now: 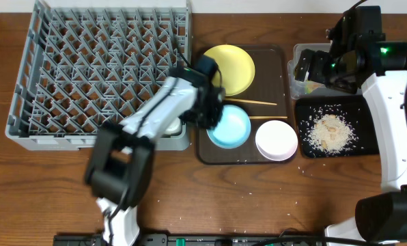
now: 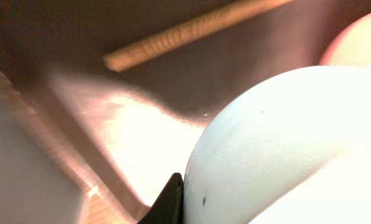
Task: Sort waste into correct bins and load items into the dishwasher
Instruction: 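Carry light-blue bowl left and lower it into the dish rack, then release bowl in rack and move left gripper toward white bowl, then grasp rim of white bowl with left gripper, then carry white bowl left and set it upright in the rack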
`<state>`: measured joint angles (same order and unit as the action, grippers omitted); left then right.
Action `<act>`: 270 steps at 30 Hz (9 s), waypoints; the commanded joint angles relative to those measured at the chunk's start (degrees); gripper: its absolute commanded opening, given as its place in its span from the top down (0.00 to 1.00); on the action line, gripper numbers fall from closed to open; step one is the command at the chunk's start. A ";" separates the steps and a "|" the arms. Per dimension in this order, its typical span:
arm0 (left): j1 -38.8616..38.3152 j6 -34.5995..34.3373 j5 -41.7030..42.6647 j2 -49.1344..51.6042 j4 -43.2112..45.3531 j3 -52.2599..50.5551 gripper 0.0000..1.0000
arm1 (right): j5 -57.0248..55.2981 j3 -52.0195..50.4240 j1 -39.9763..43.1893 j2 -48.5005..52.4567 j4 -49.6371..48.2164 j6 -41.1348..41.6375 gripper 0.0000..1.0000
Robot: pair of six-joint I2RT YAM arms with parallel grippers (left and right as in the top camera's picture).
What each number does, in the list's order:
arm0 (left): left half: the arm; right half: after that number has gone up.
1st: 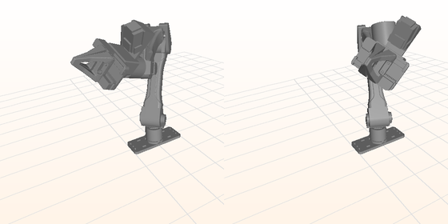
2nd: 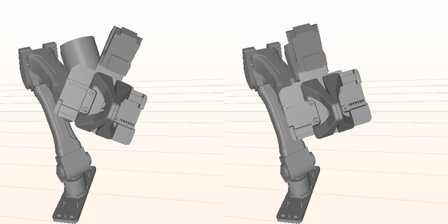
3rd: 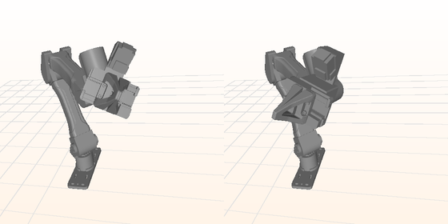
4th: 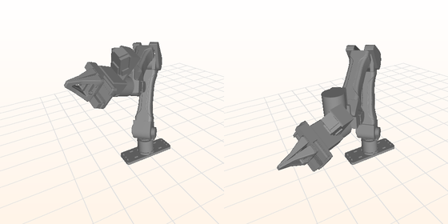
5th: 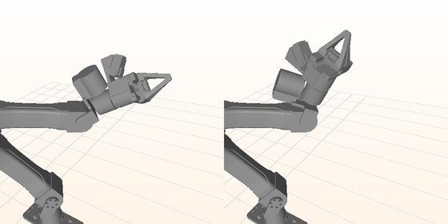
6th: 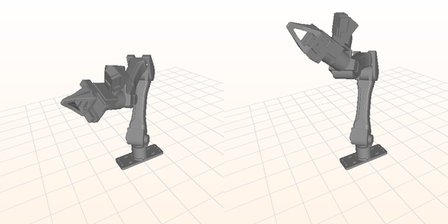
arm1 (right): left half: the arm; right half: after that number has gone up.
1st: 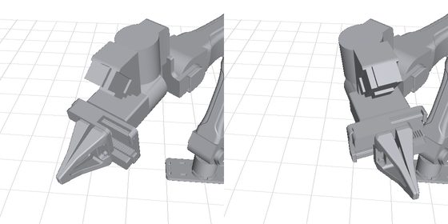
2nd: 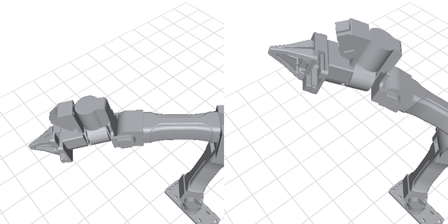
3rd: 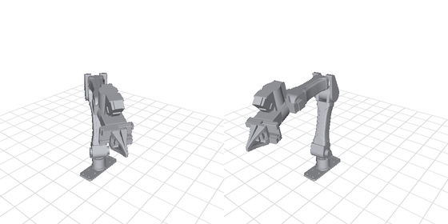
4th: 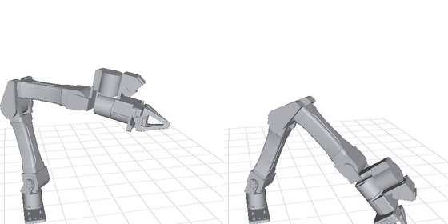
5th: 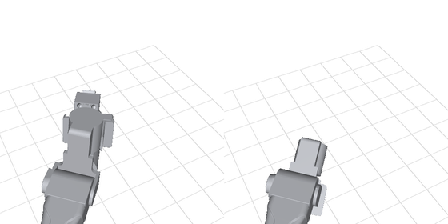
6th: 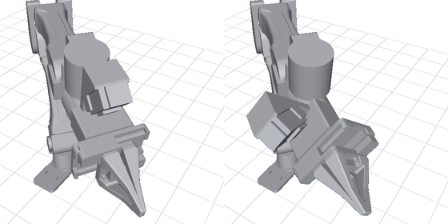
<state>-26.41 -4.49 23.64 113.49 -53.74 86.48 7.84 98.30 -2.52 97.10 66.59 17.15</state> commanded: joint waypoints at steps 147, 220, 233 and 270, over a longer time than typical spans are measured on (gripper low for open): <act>-4.22 12.92 -45.38 -2.47 16.22 1.07 0.15 | -0.52 0.15 -0.50 0.09 0.07 -0.48 0.01; -11.72 -26.16 -6.54 3.06 21.38 -1.81 0.92 | -0.52 0.15 -0.87 0.11 0.09 -0.48 0.01; -1.79 -4.83 -50.62 -15.28 22.93 -0.37 0.93 | -0.52 0.15 -0.87 0.11 0.07 -0.48 0.01; 9.90 33.68 -83.82 12.87 92.45 -0.33 0.93 | -0.52 0.15 -0.87 0.11 0.07 -0.48 0.01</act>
<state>-16.34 33.39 -61.17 126.15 39.27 85.25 7.66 98.19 -2.83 97.12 66.61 17.15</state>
